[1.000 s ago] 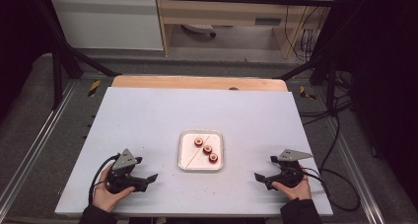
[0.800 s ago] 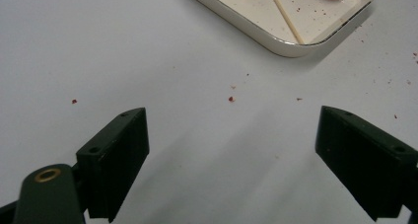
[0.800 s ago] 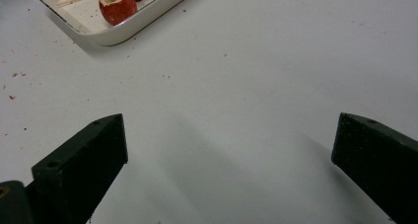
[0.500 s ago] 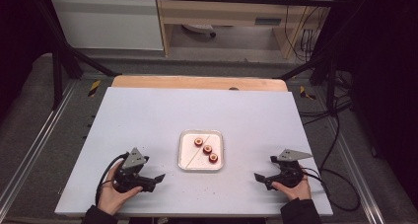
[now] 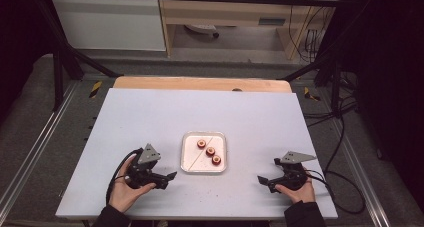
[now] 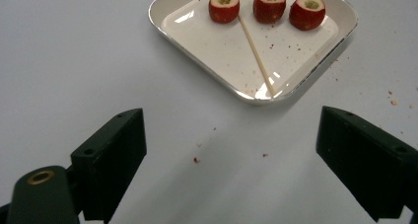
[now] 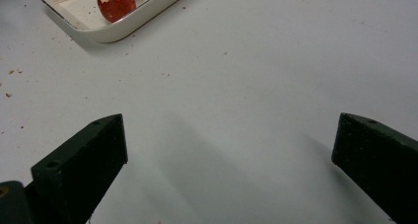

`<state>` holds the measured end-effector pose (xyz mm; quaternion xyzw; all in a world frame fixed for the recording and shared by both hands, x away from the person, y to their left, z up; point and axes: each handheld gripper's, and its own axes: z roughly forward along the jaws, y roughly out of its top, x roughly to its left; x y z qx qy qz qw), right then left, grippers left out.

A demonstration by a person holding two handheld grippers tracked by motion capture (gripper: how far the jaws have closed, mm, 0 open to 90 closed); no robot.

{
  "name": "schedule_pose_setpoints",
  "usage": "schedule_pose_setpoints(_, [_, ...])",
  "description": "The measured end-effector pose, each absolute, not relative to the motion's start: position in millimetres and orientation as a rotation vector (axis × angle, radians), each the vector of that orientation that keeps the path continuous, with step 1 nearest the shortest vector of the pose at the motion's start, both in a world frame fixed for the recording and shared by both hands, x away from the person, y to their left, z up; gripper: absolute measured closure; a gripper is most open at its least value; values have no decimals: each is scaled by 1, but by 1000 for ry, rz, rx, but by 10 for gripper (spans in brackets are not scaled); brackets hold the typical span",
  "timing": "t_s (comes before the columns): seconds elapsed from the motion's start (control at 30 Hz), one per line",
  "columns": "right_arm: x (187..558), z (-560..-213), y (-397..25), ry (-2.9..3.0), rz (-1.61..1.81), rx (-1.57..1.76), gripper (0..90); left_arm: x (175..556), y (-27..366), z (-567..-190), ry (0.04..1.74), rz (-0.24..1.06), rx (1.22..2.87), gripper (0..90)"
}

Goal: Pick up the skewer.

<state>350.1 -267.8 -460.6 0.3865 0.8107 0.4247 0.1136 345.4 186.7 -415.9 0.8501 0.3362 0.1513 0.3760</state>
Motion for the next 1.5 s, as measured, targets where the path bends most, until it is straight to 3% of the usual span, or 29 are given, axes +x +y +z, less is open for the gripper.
schedule_pose_setpoints(0.57, [350, -461, -268, 2382, 1244, 1140, 9, 368, 140, -410, 880, 368, 2192, 139])
schedule_pose_setpoints(0.77, [350, -461, -268, 2381, 1245, 1136, 9, 378, 123, -413, 901, 366, 2217, 200])
schedule_pose_setpoints(0.97, [350, -461, -268, 2382, 1246, 1141, 9, 386, 113, -418, 928, 351, 2220, 317])
schedule_pose_setpoints(1.2, [351, -461, -267, 2384, 1245, 1139, 9, 389, 106, -427, 938, 341, 2246, 542])
schedule_pose_setpoints(1.5, [351, -461, -267, 2385, 1245, 1137, 9, 388, 101, -436, 955, 335, 2249, 739])
